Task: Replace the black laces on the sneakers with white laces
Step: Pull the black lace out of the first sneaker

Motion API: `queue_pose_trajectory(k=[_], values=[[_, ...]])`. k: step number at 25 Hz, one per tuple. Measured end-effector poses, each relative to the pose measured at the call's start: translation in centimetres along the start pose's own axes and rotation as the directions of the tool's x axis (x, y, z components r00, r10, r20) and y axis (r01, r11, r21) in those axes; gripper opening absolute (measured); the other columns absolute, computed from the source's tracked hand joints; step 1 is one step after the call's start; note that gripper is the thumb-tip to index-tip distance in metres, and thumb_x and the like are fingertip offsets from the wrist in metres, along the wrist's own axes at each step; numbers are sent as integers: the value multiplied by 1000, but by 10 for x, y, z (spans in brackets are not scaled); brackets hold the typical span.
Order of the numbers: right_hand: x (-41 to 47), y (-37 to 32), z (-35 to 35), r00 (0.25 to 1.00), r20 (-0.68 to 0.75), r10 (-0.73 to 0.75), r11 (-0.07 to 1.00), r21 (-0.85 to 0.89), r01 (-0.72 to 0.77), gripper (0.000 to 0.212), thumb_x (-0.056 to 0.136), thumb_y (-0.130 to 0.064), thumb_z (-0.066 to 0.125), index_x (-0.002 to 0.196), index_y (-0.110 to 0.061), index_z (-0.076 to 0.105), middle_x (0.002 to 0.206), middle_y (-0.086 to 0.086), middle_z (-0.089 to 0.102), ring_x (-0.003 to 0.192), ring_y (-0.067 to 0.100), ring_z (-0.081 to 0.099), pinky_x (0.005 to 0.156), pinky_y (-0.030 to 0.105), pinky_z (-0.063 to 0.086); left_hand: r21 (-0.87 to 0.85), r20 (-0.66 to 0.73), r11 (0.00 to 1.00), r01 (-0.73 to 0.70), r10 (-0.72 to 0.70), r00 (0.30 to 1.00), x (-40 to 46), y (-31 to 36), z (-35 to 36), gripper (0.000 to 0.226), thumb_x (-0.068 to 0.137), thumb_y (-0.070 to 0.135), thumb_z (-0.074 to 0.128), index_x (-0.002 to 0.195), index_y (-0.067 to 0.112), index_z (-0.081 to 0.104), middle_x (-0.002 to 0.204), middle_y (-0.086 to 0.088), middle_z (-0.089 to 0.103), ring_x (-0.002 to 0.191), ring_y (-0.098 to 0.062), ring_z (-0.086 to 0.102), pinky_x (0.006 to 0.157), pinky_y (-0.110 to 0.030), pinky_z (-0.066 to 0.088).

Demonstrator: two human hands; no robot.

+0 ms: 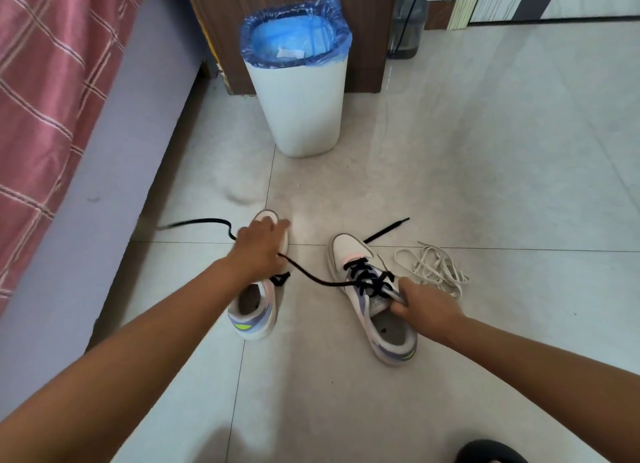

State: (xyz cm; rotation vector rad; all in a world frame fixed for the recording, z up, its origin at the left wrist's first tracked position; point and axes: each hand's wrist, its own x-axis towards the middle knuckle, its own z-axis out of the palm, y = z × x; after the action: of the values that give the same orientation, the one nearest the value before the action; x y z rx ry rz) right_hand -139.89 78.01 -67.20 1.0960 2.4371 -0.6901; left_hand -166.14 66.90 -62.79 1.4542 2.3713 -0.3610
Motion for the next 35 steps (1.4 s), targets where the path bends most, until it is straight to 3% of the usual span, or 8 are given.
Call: queue_pose_trajectory(k=[12,15,19,23,25,27,31,35], values=[[17,3,-6,997,-33,-73,840,537,79,19,92,-25,57,76,-21,49,70,-4,49,67,13,46,61,25,35,-481,366,839,254,-71,928,-40,143,66,40,98,39,33,121,7,43,121,-13,58,111,-32,55,81,-33,38],[29,4,-12,872,-192,-449,893,-103,437,13,81,-9,64,80,-15,52,77,4,56,74,24,57,57,29,37,-544,397,769,336,-117,910,-41,144,71,33,97,30,34,117,5,41,117,-15,60,107,-33,57,79,-33,39],[48,5,-27,574,-190,-797,492,-755,433,16,69,-2,48,80,-12,46,66,3,56,56,22,53,45,27,33,-580,360,726,369,-178,916,-36,141,68,16,99,20,35,107,6,37,112,-16,61,107,-32,58,81,-34,42],[32,-23,-26,991,-74,-115,989,-101,107,28,93,-40,50,92,-12,50,89,7,59,85,25,57,66,31,37,-610,341,700,370,-190,921,-31,133,70,26,100,20,34,117,1,37,108,-17,63,103,-33,59,72,-34,39],[34,-24,-19,992,121,-35,925,379,-14,35,96,-41,46,74,-13,49,74,4,54,74,21,51,66,30,36,-607,336,707,363,-185,923,-33,131,71,27,100,21,33,118,1,37,110,-18,63,101,-33,60,70,-32,36],[36,-19,-21,979,98,-177,934,332,135,33,97,-30,47,67,-16,45,67,0,49,72,22,49,62,28,33,-584,328,728,358,-191,925,-33,131,72,27,100,20,33,117,1,37,110,-18,63,102,-33,60,73,-33,39],[42,-11,-41,805,-162,-571,719,-573,395,8,68,-5,57,72,-11,59,61,5,58,55,25,57,45,25,29,-591,328,712,379,-217,919,-30,134,71,11,99,18,34,105,8,33,104,-16,64,104,-32,60,71,-33,37],[29,-27,-24,996,-27,-86,993,82,88,32,97,-37,41,81,-12,53,79,5,57,77,24,54,62,31,34,-603,337,690,401,-235,912,-28,135,73,7,100,16,33,100,11,30,73,-4,51,102,-31,61,67,-29,35]])
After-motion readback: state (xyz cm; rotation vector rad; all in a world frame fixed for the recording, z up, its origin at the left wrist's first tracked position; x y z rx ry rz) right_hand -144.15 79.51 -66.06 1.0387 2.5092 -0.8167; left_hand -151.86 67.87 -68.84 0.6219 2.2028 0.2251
